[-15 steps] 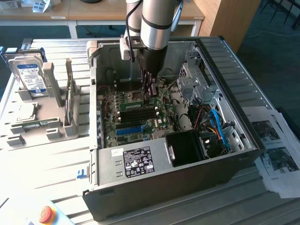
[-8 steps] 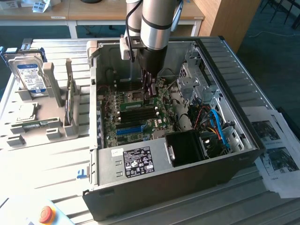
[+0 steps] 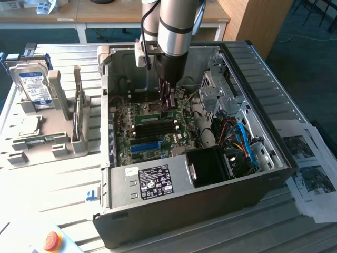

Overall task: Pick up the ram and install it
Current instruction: 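Insert the ram into the slot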

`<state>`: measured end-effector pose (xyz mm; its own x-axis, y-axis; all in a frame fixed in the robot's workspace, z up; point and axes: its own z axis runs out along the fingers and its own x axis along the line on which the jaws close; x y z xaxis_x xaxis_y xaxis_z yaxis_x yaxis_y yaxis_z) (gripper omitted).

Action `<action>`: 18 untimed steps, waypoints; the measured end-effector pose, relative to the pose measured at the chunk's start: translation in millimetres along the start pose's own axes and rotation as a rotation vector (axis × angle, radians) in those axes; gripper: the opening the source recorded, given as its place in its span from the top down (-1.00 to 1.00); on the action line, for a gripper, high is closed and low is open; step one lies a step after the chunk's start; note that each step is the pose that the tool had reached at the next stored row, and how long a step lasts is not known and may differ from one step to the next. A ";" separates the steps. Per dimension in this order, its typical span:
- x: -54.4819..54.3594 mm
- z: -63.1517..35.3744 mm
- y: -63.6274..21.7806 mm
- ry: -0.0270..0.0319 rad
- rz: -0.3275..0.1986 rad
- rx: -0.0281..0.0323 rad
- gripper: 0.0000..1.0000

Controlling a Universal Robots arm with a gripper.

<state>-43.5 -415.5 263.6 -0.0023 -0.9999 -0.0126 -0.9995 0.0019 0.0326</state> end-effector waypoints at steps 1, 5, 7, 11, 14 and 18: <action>0.0 0.5 0.0 -0.0002 0.000 0.0001 0.76; 0.1 3.3 -0.1 0.0001 0.001 -0.0001 0.76; 0.1 5.0 -0.2 0.0002 0.001 -0.0001 0.76; 0.1 5.7 -0.2 0.0003 0.002 -0.0001 0.76; 0.1 5.8 -0.3 0.0002 0.002 -0.0001 0.76; 0.1 5.8 -2.5 0.0001 0.002 0.0000 0.76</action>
<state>-41.2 -415.6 257.7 -0.0040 -0.9999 -0.0124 -0.9995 0.0036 0.0327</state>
